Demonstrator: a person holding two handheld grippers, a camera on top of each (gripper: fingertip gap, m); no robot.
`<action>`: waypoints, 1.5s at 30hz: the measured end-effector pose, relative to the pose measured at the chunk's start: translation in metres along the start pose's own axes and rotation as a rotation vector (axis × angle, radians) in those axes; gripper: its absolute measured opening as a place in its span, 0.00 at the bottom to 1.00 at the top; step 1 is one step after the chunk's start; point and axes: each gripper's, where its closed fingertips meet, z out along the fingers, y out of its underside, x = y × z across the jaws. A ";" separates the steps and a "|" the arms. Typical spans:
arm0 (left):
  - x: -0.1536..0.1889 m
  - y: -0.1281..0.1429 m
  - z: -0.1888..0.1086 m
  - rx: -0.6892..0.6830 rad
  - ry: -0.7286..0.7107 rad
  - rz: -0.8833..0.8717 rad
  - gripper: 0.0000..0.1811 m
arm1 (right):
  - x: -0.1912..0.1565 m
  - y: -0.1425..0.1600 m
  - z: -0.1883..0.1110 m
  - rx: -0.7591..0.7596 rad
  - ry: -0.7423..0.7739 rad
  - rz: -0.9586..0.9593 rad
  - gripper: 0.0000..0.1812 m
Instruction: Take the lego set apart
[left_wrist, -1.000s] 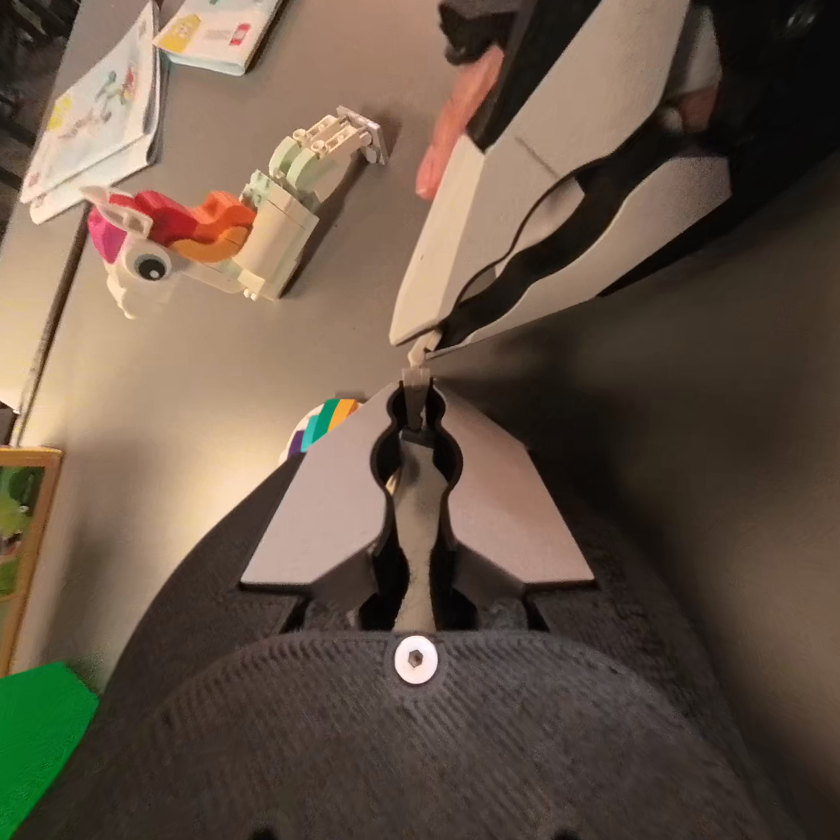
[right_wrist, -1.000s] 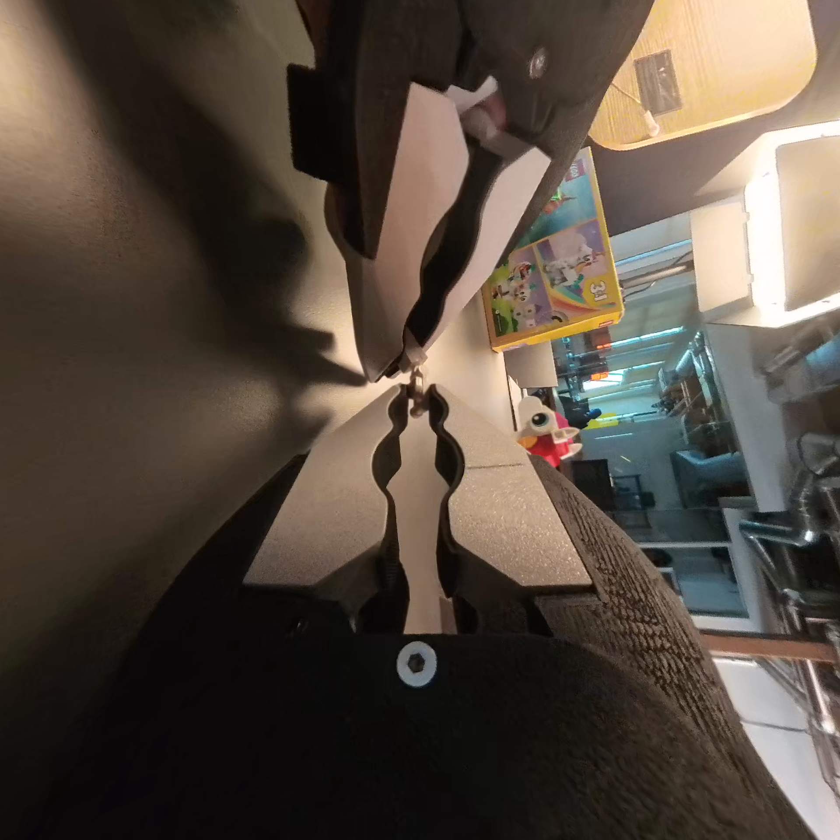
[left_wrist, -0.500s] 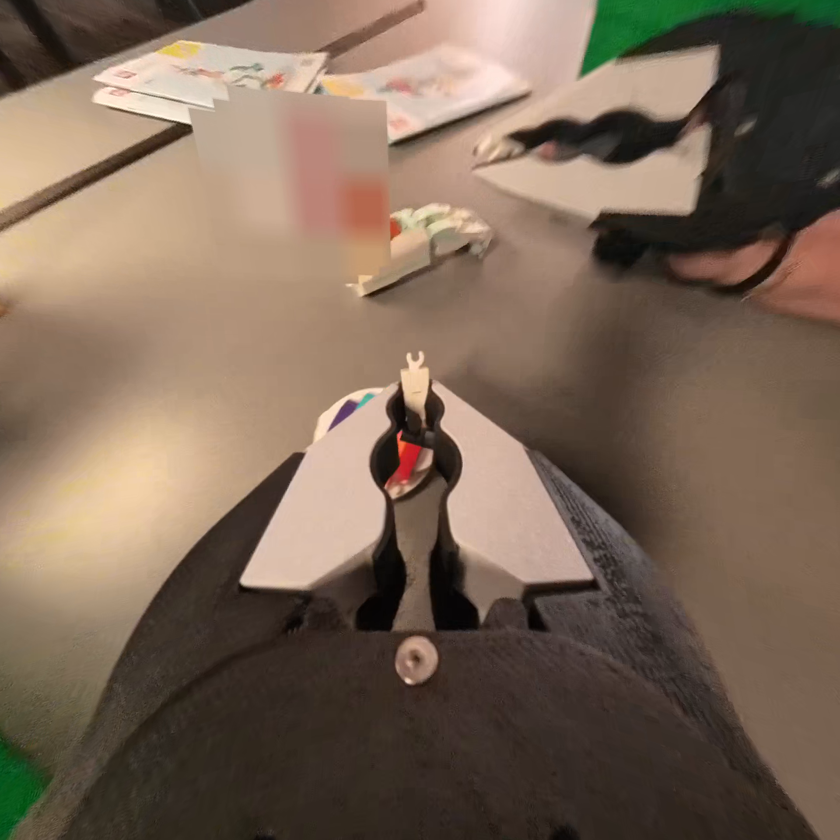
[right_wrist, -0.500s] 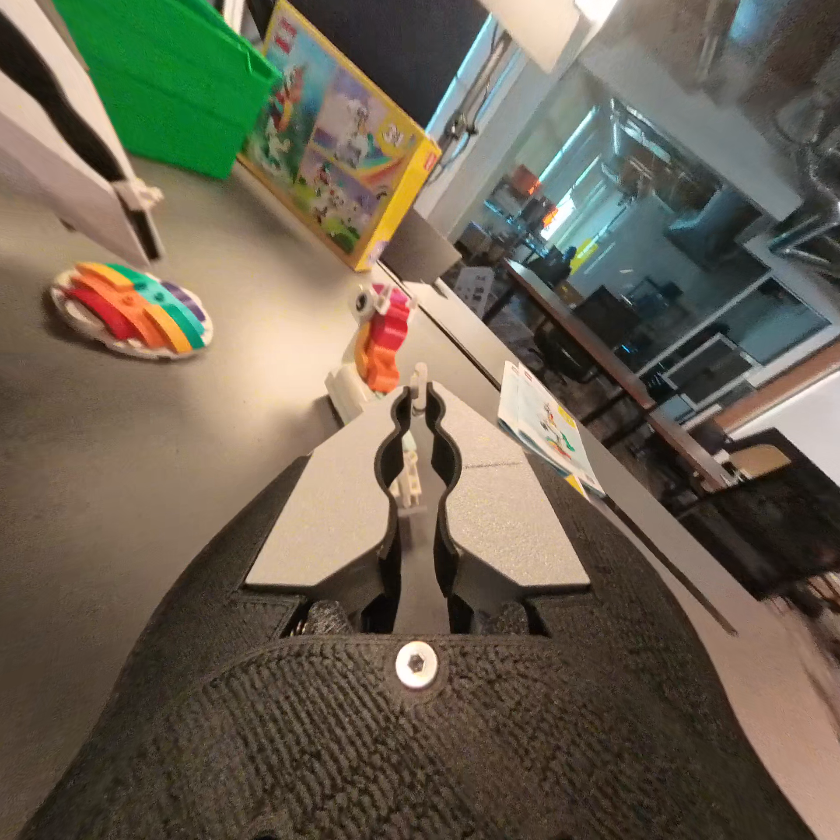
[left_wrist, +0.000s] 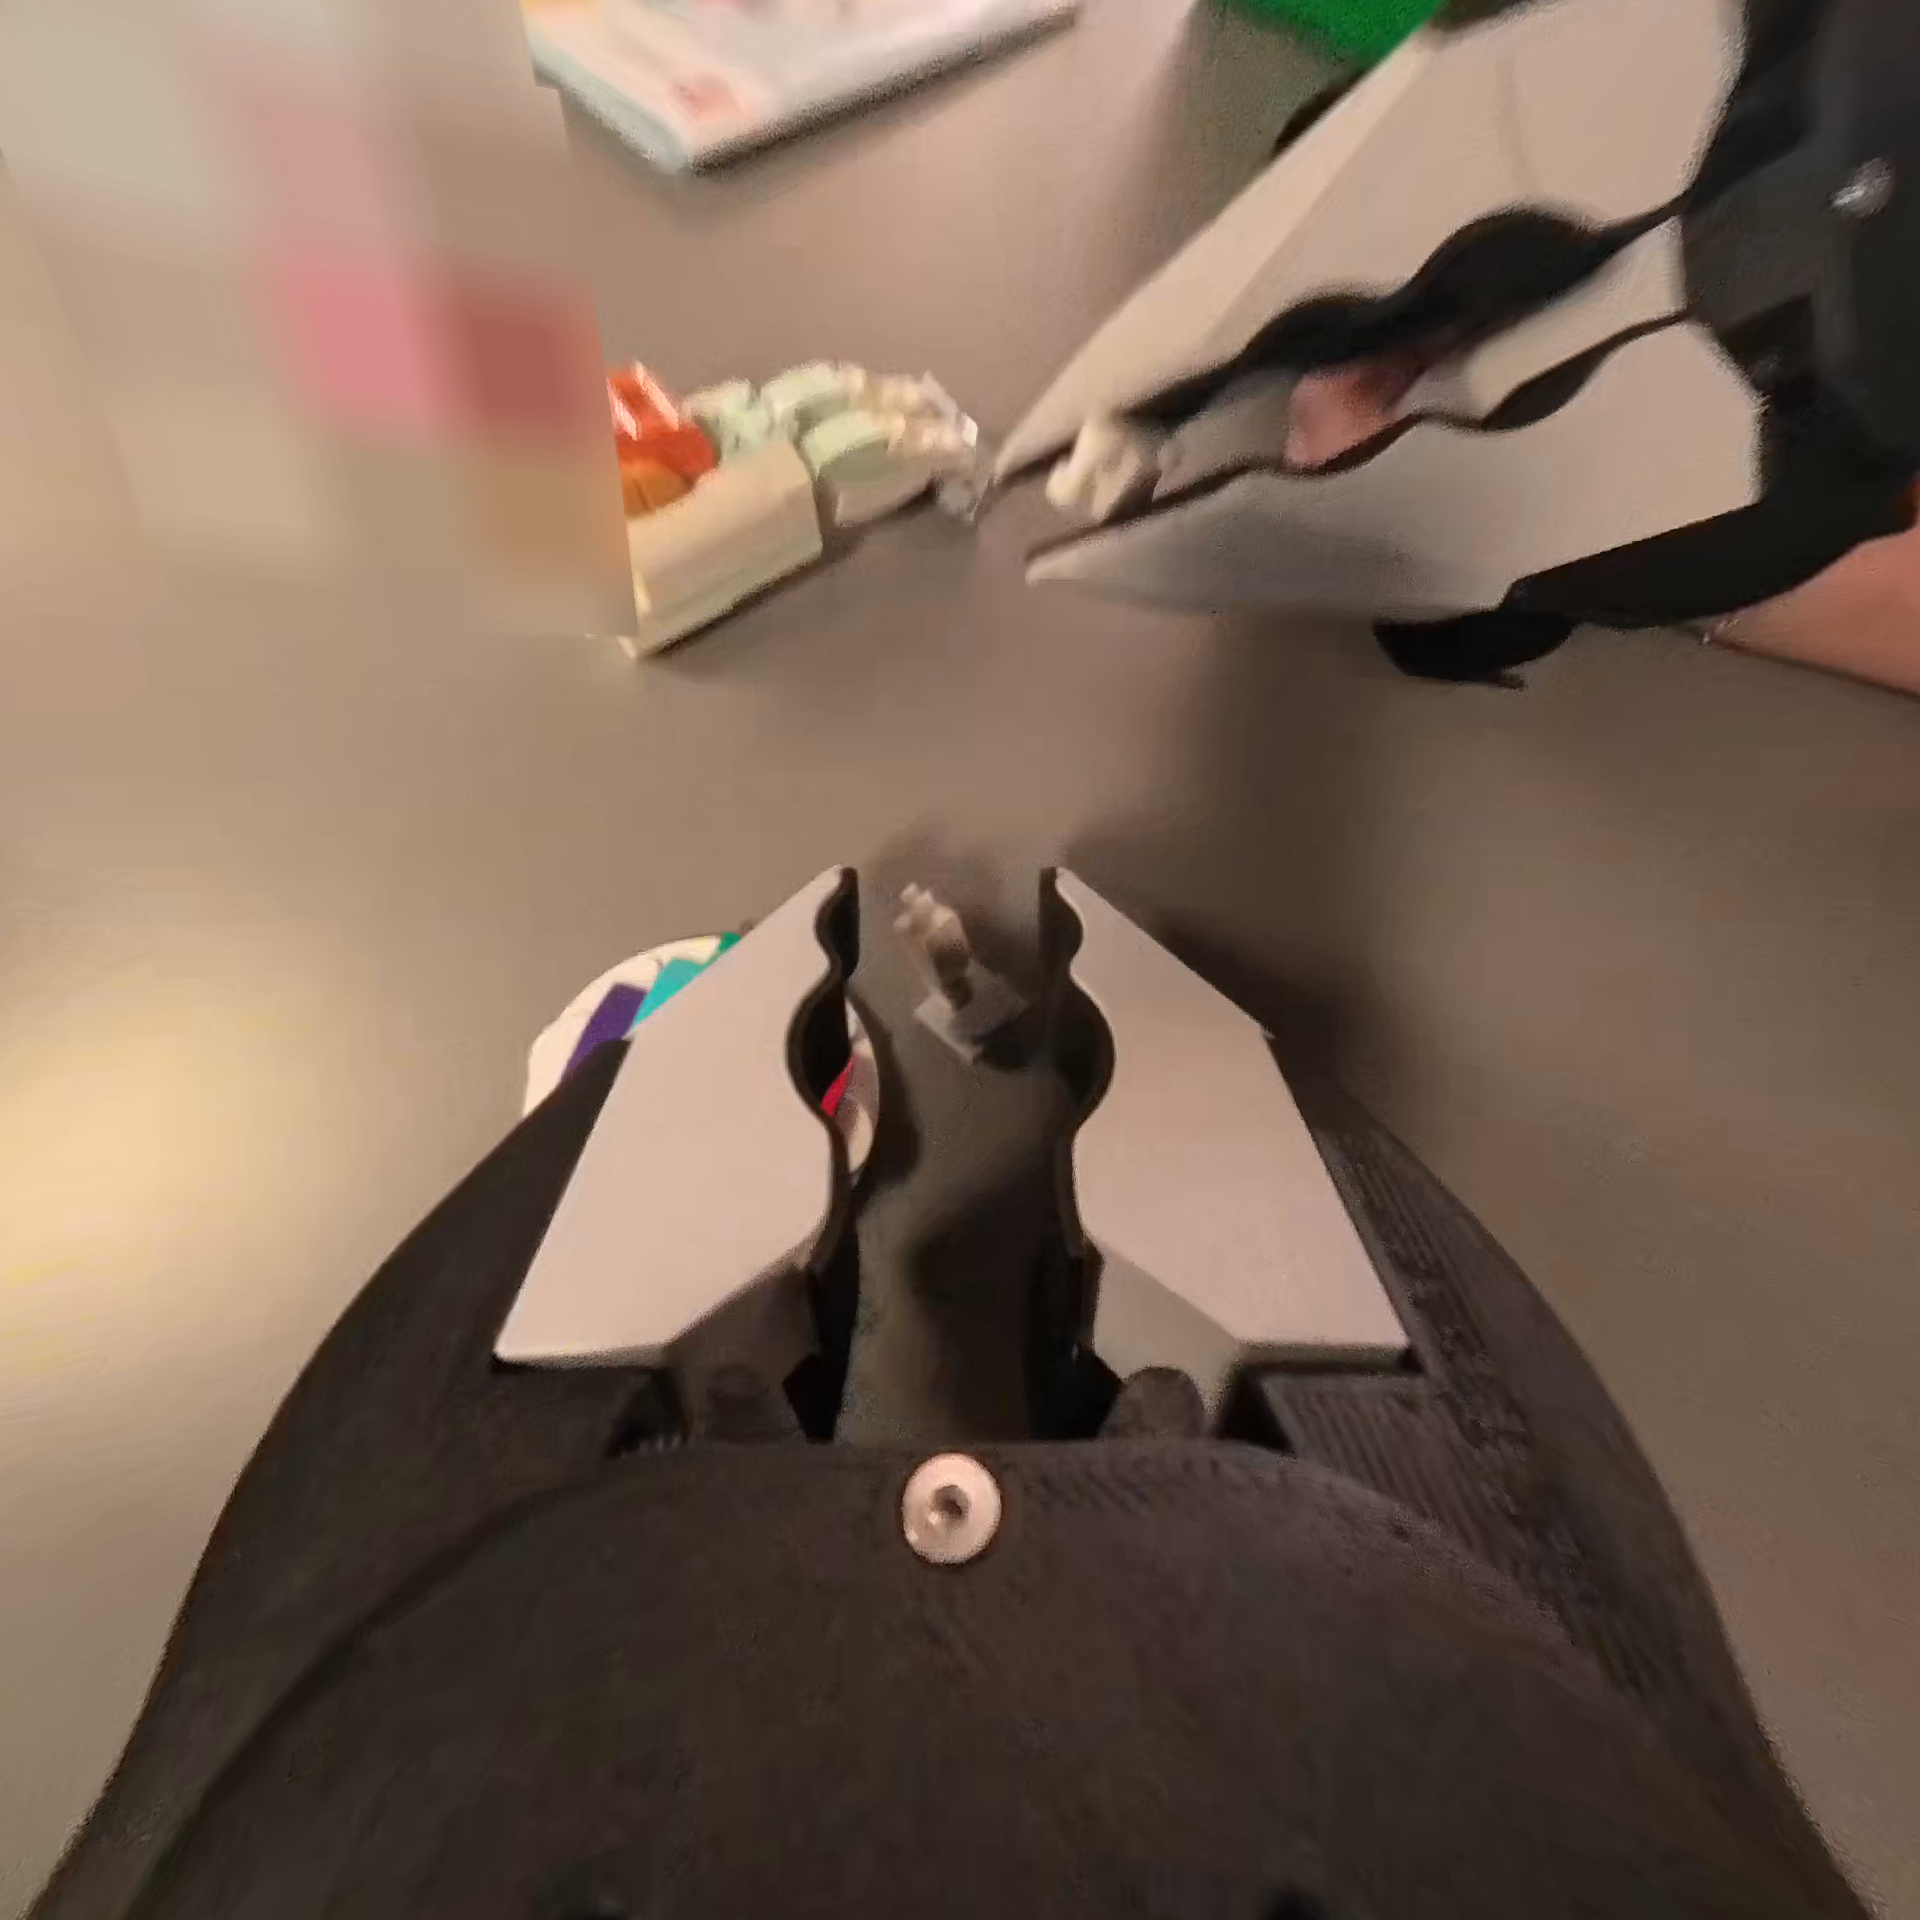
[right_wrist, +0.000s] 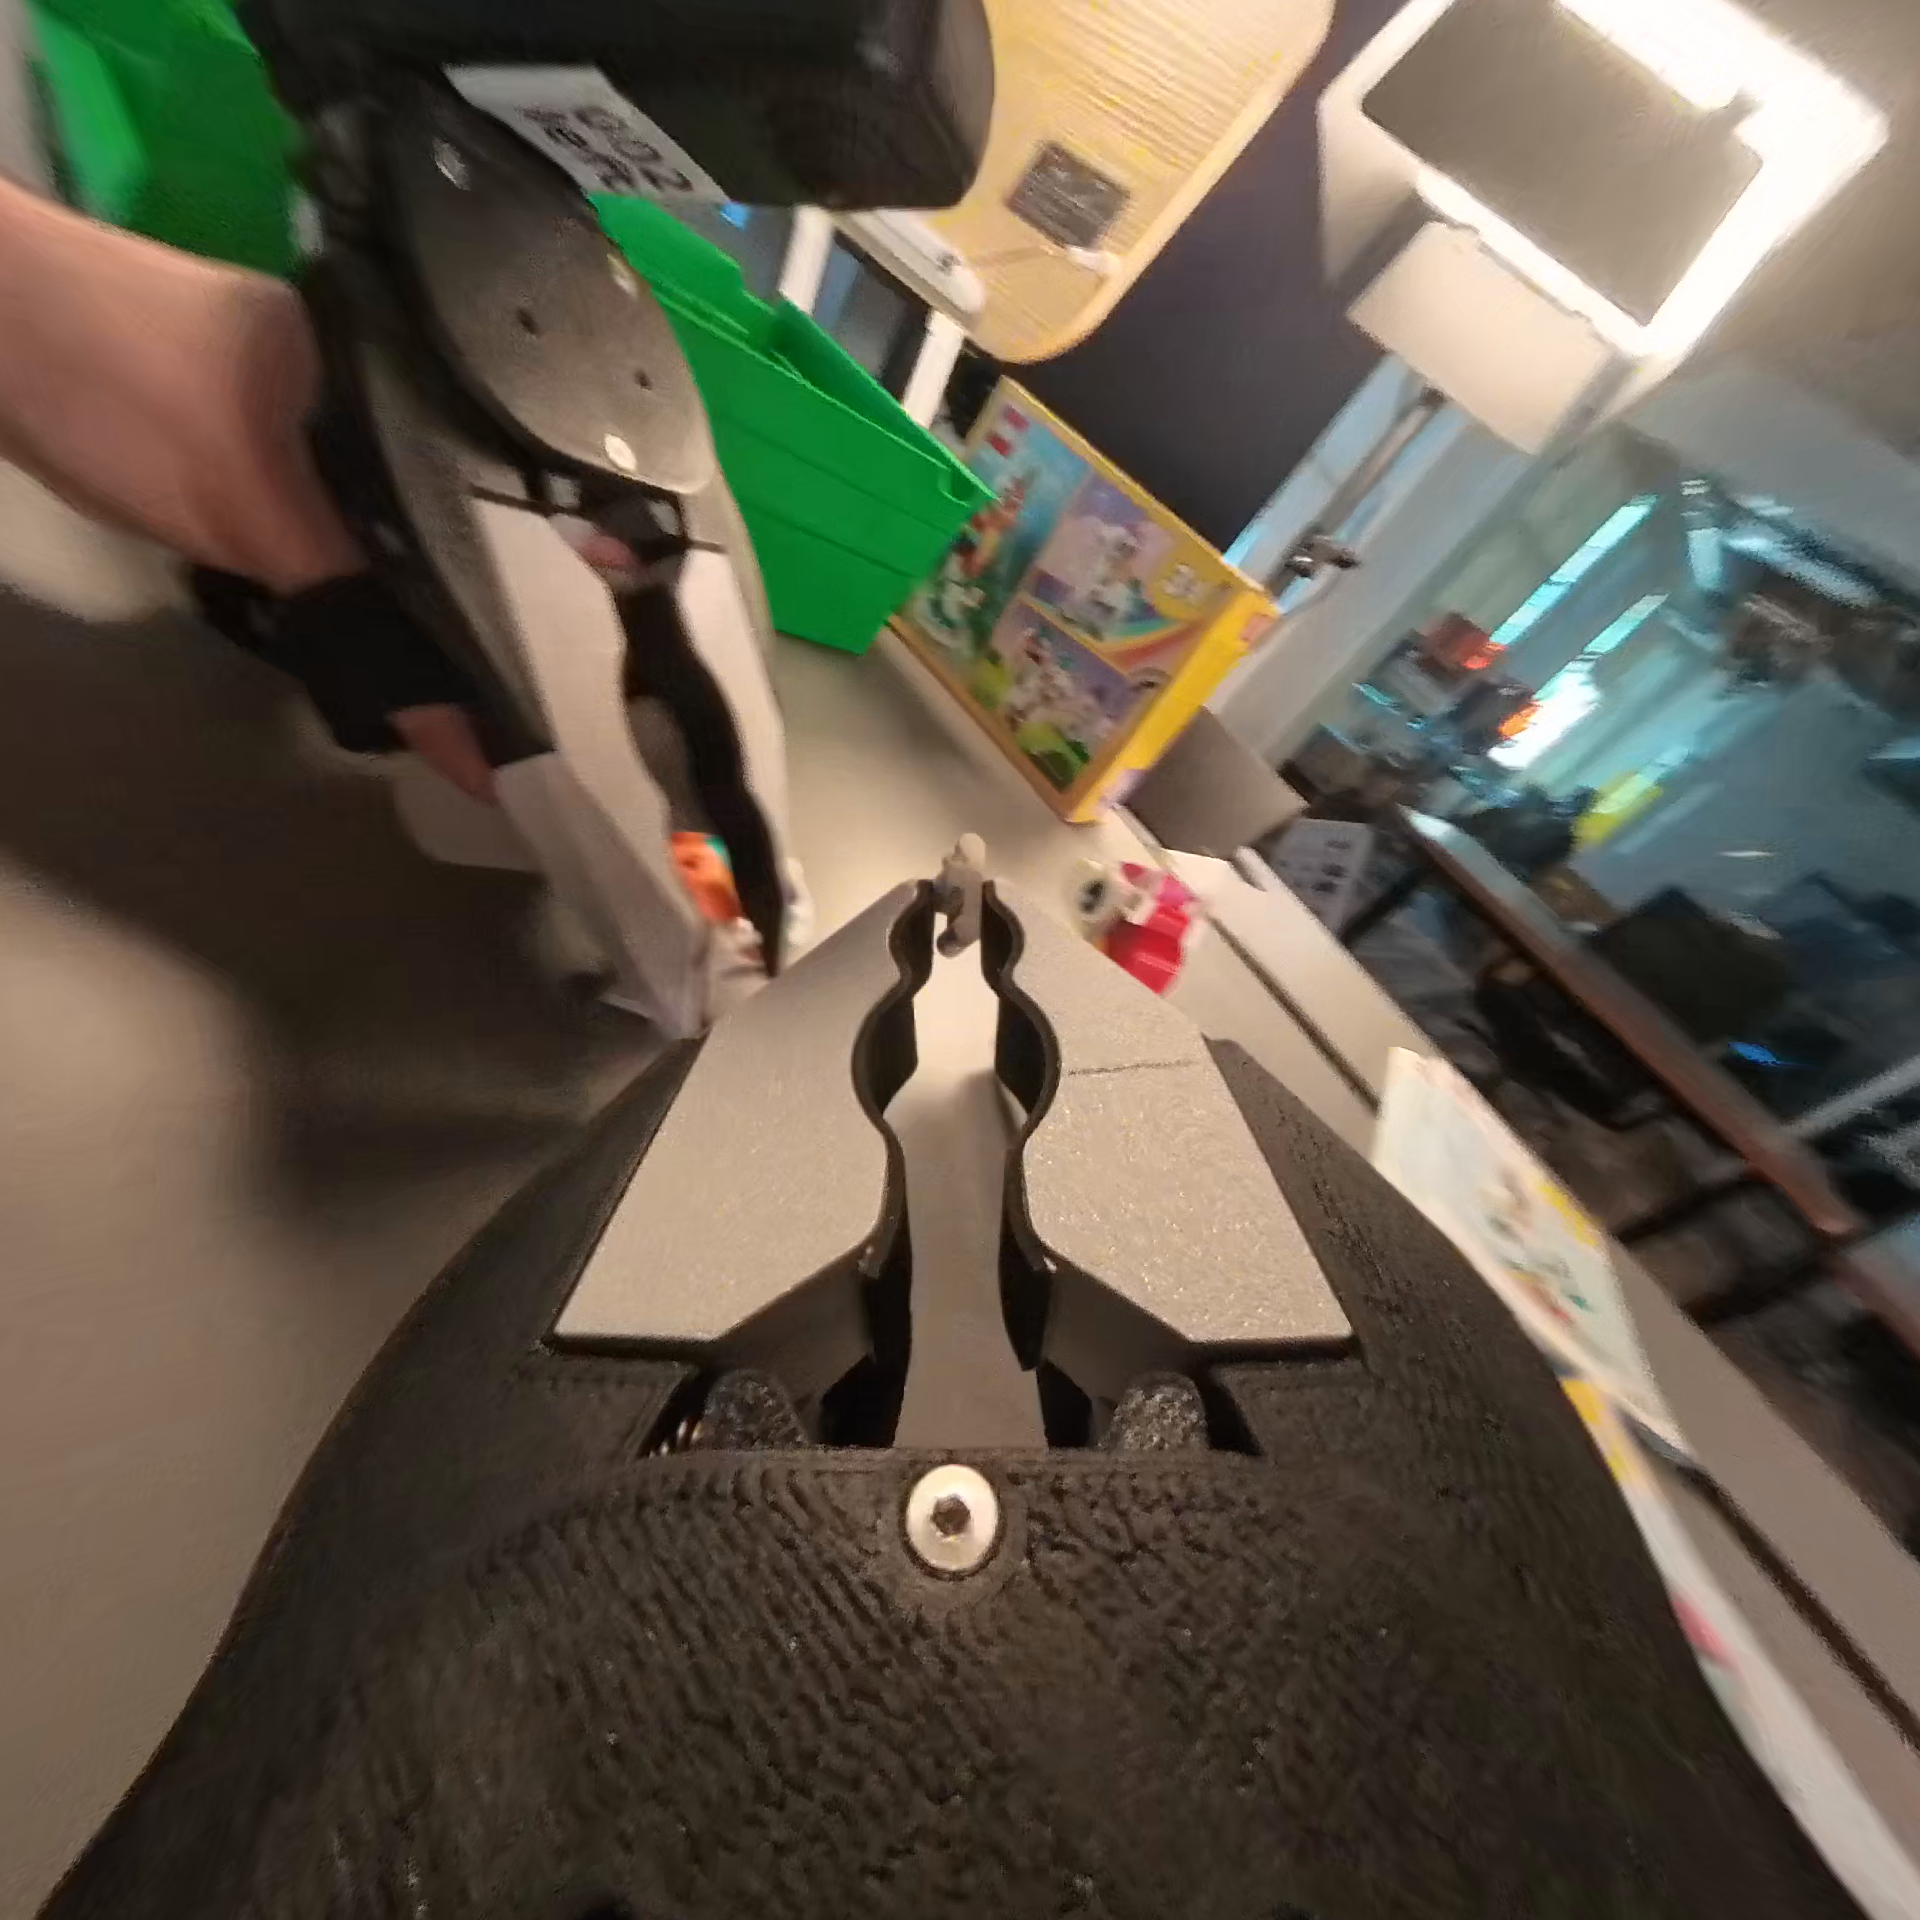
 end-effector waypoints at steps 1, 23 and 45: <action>0.003 -0.007 -0.005 0.058 0.006 0.031 0.19 | 0.001 -0.001 0.000 -0.012 0.000 0.055 0.03; 0.040 -0.035 -0.041 0.397 0.220 0.026 0.13 | -0.032 -0.020 -0.006 0.058 0.053 -0.553 0.04; 0.026 -0.034 -0.042 0.386 0.268 -0.136 0.04 | -0.031 -0.006 0.000 -0.038 0.079 -0.705 0.06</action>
